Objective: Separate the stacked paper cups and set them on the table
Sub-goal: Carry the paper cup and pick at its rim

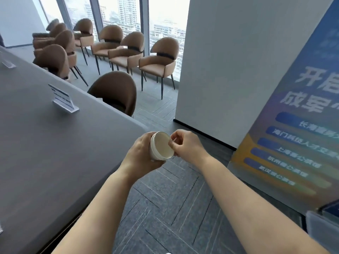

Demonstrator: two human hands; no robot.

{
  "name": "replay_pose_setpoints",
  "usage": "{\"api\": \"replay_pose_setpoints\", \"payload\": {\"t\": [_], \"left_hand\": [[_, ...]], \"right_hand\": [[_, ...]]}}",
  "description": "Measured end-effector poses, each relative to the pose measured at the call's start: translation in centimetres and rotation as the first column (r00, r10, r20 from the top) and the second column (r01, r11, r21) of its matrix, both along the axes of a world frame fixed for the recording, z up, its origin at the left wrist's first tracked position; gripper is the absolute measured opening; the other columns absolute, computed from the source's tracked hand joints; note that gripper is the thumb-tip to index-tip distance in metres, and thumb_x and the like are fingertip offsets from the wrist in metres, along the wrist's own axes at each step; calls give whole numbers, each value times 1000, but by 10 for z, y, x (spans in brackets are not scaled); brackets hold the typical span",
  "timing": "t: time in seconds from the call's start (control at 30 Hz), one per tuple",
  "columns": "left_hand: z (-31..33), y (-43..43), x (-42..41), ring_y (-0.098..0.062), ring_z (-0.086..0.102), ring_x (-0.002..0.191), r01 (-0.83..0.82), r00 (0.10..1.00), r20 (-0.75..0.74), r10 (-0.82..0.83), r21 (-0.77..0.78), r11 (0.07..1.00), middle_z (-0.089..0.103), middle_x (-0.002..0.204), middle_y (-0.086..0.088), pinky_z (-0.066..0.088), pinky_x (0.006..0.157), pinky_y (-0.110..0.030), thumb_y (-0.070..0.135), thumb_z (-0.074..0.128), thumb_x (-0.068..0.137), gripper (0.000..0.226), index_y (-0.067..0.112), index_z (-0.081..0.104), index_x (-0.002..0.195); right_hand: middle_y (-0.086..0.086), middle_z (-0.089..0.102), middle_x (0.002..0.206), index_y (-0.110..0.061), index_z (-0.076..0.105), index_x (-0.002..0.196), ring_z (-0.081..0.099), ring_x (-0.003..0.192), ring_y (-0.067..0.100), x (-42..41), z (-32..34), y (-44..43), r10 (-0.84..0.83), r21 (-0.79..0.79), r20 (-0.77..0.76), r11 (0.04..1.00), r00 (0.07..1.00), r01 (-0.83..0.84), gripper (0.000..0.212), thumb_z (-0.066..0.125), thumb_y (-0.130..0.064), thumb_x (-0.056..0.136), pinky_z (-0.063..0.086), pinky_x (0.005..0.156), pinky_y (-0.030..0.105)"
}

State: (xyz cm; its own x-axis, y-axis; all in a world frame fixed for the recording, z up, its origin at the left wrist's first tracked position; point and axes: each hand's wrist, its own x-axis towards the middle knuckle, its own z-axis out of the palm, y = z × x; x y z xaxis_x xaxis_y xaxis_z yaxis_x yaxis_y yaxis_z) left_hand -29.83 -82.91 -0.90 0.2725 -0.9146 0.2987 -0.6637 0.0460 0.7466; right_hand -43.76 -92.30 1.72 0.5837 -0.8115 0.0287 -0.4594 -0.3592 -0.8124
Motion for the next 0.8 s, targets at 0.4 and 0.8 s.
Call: {"api": "replay_pose_setpoints", "payload": {"t": [0.4, 0.8], "left_hand": [[25, -180, 88, -2, 51, 93, -214, 977, 0, 214, -33, 976, 51, 104, 17, 34, 72, -10, 24, 82, 53, 73, 38, 43, 113], [1, -330, 143, -3, 47, 95, -637, 770, -43, 636, 1, 771, 50, 107, 17, 36, 77, -20, 25, 83, 51, 74, 38, 44, 112]], "right_hand": [[-3, 57, 62, -17, 56, 87, 52, 48, 9, 111, 20, -212, 244, -31, -17, 969, 970, -244, 6, 58, -23, 86, 42, 48, 20], [-1, 58, 68, -24, 55, 75, 59, 68, 22, 236, 4, -399, 640, -5, -66, 767, 766, -641, 11, 57, -20, 85, 51, 64, 34]]}}
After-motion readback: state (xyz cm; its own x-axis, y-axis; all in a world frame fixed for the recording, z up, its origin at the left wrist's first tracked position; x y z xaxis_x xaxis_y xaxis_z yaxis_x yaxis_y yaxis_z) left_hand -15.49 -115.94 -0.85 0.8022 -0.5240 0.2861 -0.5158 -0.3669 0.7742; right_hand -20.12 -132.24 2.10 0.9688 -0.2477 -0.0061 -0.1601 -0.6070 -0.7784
